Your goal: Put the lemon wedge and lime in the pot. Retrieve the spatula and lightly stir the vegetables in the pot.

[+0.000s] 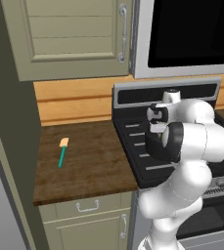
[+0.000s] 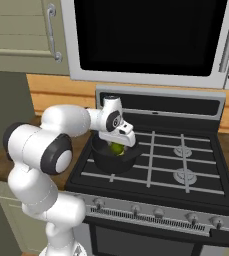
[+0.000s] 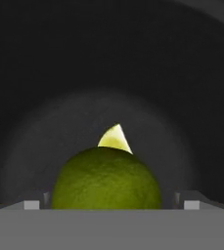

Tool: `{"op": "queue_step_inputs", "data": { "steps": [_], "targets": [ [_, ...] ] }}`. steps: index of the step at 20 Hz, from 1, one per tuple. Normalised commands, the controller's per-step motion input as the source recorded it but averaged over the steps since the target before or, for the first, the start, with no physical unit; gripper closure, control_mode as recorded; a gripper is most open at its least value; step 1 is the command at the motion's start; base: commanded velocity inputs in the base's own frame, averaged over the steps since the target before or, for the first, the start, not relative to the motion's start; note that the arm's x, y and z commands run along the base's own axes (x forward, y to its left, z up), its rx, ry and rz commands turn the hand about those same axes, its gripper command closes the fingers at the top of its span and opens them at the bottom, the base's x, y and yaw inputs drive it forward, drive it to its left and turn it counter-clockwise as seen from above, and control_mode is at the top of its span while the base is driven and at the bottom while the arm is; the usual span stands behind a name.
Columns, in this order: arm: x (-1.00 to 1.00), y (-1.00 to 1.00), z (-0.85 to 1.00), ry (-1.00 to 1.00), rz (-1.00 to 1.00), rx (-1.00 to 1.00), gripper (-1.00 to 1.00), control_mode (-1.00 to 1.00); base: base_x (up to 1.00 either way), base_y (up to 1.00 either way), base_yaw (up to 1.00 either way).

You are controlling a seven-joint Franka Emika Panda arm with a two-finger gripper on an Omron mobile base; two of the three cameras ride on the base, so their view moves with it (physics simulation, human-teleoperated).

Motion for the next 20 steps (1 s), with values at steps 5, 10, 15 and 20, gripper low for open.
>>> {"op": "queue_step_inputs", "data": {
  "steps": [5,10,15,20],
  "targets": [
    [-0.04,0.00,0.19,-0.21,0.00,0.00,-1.00,-1.00,0.00,0.00,0.00],
    [-0.38,0.07,0.61,-0.29,0.00,0.00,-1.00,-1.00,0.00,0.00,0.00],
    [-0.44,0.39,0.67,-0.16,0.02,0.00,-1.00,-1.00,0.00,0.00,0.00],
    [-0.16,0.72,0.55,-0.06,0.10,0.00,-1.00,-1.00,0.00,0.00,0.00]
  ]
}}
